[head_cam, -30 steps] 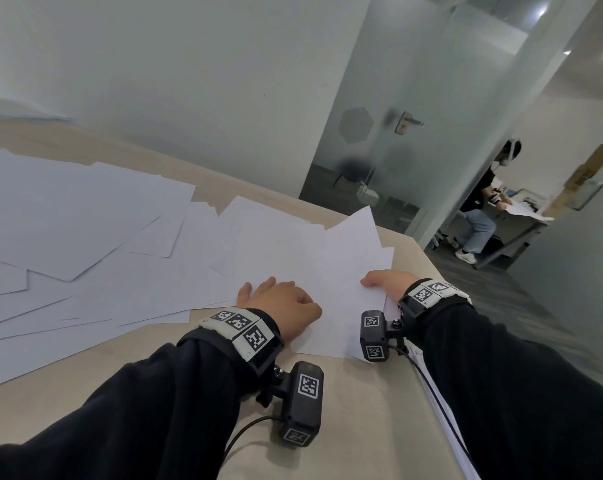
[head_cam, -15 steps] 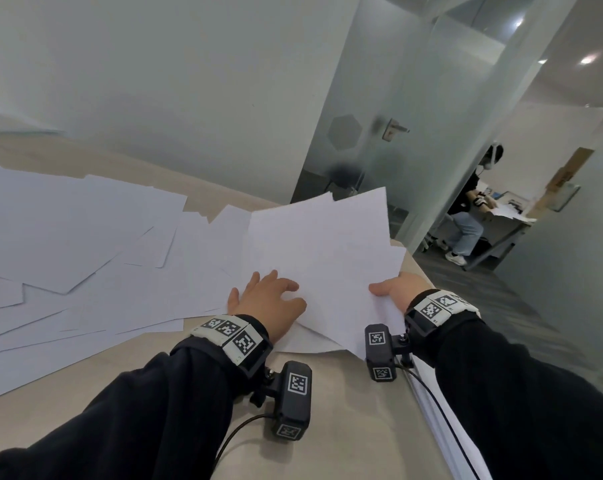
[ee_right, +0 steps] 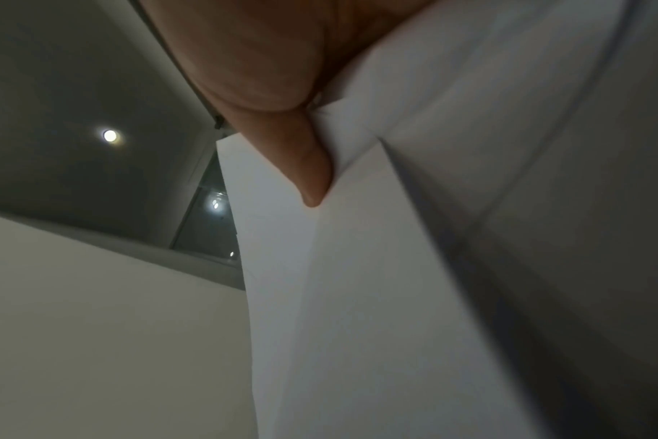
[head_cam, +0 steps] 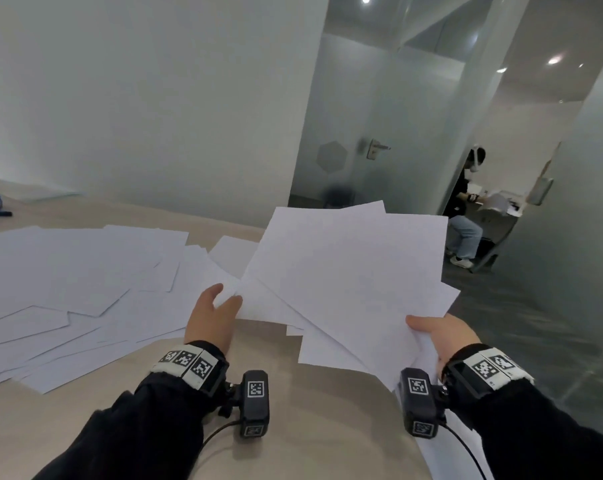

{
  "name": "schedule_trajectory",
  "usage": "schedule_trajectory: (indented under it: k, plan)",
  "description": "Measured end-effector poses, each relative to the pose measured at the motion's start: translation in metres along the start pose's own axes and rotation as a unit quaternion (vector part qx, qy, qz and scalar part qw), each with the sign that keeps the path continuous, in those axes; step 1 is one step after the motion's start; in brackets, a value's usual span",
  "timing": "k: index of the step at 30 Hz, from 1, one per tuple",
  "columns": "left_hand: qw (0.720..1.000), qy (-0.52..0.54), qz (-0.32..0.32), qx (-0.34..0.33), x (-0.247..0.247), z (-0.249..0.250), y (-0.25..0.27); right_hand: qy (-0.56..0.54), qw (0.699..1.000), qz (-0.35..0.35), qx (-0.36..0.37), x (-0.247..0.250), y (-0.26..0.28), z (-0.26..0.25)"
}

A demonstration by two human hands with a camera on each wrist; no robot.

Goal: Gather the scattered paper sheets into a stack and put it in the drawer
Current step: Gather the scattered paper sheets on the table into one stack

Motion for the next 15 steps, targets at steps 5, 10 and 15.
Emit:
schedule_trajectory:
  k: [5, 10, 15]
  plan:
    - [0.994, 0.079, -0.038, 0.061, 0.003, -0.005, 0.026, -0.083, 0.996, -0.042, -0.014, 0.001, 0.039, 0.024]
    - [0.983, 0.133, -0.091, 0.091, 0.006, -0.012, 0.057, -0.15, 0.987, -0.051, 0.031, -0.007, 0.064, 0.032]
    - [0.959, 0.162, -0.187, 0.141, 0.001, -0.006, 0.089, -0.181, 0.98, -0.066, 0.044, -0.041, 0.076, 0.045]
Point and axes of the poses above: each hand's wrist, its own y-axis away from the middle knuckle, its own x-axis out of the back of the hand, z = x × y, the point moved 2 cm from there along -y, towards the middle knuckle, and after that the axes turned 11 degrees about -z, right-handed, at the moved point
